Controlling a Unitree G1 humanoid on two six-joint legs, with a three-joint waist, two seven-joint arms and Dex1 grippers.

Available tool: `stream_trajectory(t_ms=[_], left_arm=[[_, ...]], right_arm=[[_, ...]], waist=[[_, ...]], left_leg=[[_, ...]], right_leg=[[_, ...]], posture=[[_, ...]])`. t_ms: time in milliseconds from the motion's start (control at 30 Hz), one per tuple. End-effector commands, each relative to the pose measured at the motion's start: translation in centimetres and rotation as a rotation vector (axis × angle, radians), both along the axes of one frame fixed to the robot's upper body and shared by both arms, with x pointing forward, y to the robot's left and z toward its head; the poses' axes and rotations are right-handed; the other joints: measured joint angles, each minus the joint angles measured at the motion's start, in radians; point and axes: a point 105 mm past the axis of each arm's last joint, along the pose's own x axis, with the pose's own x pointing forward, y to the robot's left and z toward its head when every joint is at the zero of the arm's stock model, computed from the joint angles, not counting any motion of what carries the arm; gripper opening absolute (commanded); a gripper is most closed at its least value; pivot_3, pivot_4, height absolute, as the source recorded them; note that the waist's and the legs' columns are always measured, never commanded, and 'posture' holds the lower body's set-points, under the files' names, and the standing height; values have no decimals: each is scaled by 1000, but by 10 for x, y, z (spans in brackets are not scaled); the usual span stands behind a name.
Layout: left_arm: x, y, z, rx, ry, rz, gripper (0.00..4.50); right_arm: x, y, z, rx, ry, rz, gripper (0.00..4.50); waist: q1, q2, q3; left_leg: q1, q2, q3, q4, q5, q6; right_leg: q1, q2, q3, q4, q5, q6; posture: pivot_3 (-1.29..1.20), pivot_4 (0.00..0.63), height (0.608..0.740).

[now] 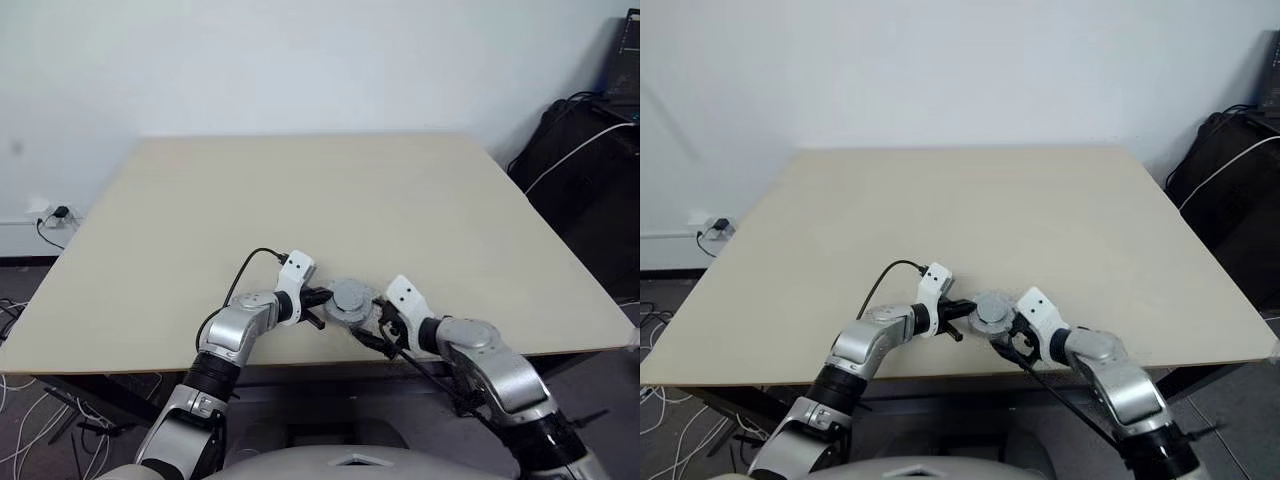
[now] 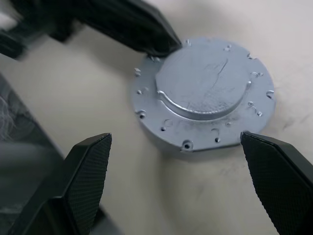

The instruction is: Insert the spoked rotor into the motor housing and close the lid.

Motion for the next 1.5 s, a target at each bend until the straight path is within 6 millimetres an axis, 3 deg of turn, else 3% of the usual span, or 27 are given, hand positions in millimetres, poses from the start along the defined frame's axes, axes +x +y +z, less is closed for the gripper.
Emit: stream_trajectory(t_ms=[33,233,733,1033,1500], left_arm=[[-11,-6,-12,17,55,-40,0],[-12,-8,-12,19,54,-50,0],[-12,-7,-11,19,52,-50,0],[1,7,17,-80,-23,25,0],[2,16,18,-72,-30,51,0]], right_arm=[[20,-11,36,122,-127,-138,4485],[30,-22,35,231,-100,-324,4485],[24,-16,27,217,-62,-299,4485],[20,-20,24,195,-45,-299,4485],[18,-19,20,179,-27,-284,4485]], waist=[[0,-1,0],[2,0,0],[2,0,0],[1,1,1],[1,2,3]], left_leg=[[0,0,0,0,0,0],[0,0,-1,0,-2,-4],[-1,-1,-1,0,-1,0],[-5,-2,-1,0,0,0],[-7,-2,0,0,0,0]], right_leg=[[0,0,0,0,0,0],[-1,0,0,0,0,0],[-1,0,0,0,0,0],[-3,-1,0,0,0,0],[-6,-1,1,1,0,0]], posture=[[0,0,740],[0,0,740],[0,0,740],[0,0,740],[0,0,740]])
